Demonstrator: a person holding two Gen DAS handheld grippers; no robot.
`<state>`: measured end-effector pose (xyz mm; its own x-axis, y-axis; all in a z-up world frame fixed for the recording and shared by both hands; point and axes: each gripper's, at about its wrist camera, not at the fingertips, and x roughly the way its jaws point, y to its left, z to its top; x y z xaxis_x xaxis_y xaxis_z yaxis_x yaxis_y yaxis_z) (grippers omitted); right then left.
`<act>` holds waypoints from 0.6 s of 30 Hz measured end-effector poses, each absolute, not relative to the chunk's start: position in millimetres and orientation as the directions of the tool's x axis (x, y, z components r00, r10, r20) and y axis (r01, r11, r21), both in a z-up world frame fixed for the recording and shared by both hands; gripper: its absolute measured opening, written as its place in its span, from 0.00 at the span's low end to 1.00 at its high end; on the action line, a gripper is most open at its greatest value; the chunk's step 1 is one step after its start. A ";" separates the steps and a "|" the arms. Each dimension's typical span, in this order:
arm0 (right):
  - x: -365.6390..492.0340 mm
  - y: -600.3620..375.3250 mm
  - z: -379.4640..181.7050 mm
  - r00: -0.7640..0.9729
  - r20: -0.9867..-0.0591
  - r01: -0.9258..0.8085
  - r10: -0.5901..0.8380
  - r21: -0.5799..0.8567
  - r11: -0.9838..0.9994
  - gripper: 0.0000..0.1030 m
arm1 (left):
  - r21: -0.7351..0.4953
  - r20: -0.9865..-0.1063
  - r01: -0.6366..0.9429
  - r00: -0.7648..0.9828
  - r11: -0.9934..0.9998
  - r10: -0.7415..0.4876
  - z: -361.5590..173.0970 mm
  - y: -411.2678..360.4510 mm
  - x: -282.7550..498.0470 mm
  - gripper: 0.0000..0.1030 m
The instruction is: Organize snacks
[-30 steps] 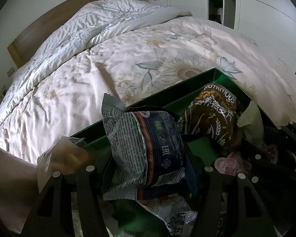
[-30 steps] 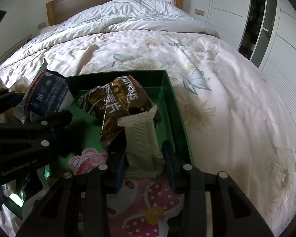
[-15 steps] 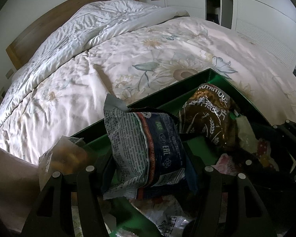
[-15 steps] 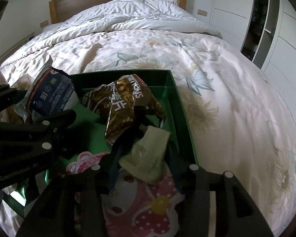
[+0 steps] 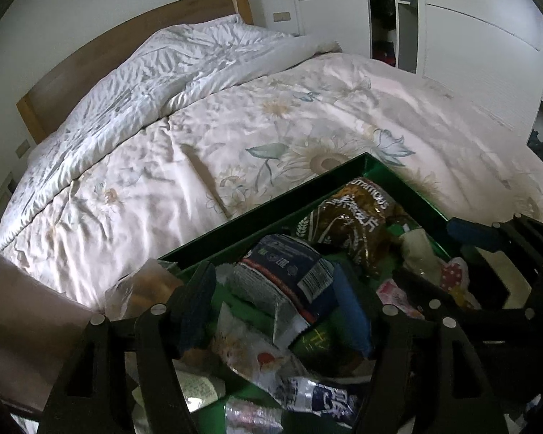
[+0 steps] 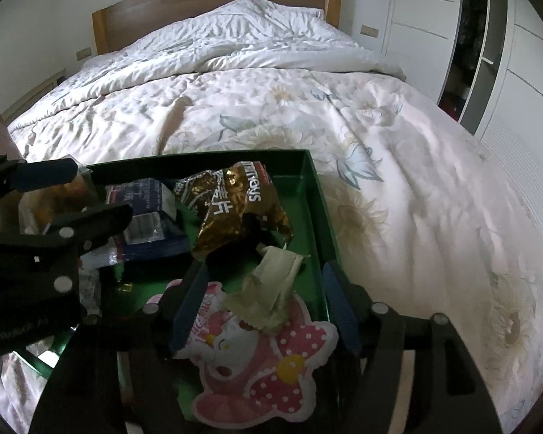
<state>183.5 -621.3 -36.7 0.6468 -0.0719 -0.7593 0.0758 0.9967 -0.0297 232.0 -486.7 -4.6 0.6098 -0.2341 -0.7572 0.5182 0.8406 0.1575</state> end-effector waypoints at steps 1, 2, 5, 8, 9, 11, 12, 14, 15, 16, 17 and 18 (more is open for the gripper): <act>182.2 -621.1 -35.0 0.649 -0.757 0.076 -0.071 -0.029 0.997 0.81 | 0.159 -0.755 0.519 0.612 0.840 -0.236 -2.3 -485.8 229.3 0.60; 180.5 -621.0 -32.9 0.652 -0.755 0.076 -0.070 -0.026 0.997 0.81 | 0.158 -0.753 0.520 0.613 0.839 -0.238 -0.3 -485.1 227.4 0.60; 171.9 -620.7 -26.7 0.657 -0.750 0.084 -0.076 -0.027 0.996 0.83 | 0.153 -0.750 0.525 0.614 0.837 -0.247 6.7 -481.4 219.0 0.60; 161.8 -621.3 -22.1 0.659 -0.748 0.097 -0.078 -0.018 0.995 0.94 | 0.152 -0.745 0.528 0.616 0.836 -0.254 13.3 -475.9 210.4 0.60; 158.6 -621.3 -20.6 0.660 -0.747 0.100 -0.078 -0.015 0.995 0.96 | 0.156 -0.742 0.529 0.620 0.834 -0.254 16.3 -473.3 206.0 0.60; 150.6 -619.9 -16.8 0.662 -0.745 0.106 -0.081 -0.014 0.994 1.00 | 0.162 -0.737 0.531 0.625 0.832 -0.255 20.2 -469.0 199.8 0.62; 147.5 -619.3 -15.1 0.664 -0.743 0.109 -0.082 -0.012 0.994 1.00 | 0.164 -0.735 0.531 0.628 0.831 -0.256 22.6 -466.1 196.2 0.64; 138.3 -617.5 -10.5 0.669 -0.739 0.119 -0.080 0.001 0.993 1.00 | 0.157 -0.735 0.533 0.625 0.832 -0.262 26.7 -459.1 188.8 0.64; 134.5 -616.1 -8.8 0.670 -0.738 0.122 -0.078 0.006 0.993 1.00 | 0.152 -0.736 0.534 0.623 0.832 -0.265 28.4 -455.7 185.1 0.64; 129.0 -613.7 -6.7 0.673 -0.736 0.124 -0.074 0.013 0.992 1.00 | 0.151 -0.737 0.535 0.622 0.832 -0.266 29.8 -452.1 181.4 0.64; 126.4 -612.0 -5.7 0.674 -0.736 0.123 -0.072 0.016 0.992 1.00 | 0.149 -0.736 0.535 0.621 0.832 -0.268 31.0 -448.4 177.4 0.64; 121.5 -607.8 -4.2 0.675 -0.735 0.121 -0.068 0.019 0.993 1.00 | 0.143 -0.738 0.533 0.619 0.834 -0.269 31.9 -443.9 173.0 0.64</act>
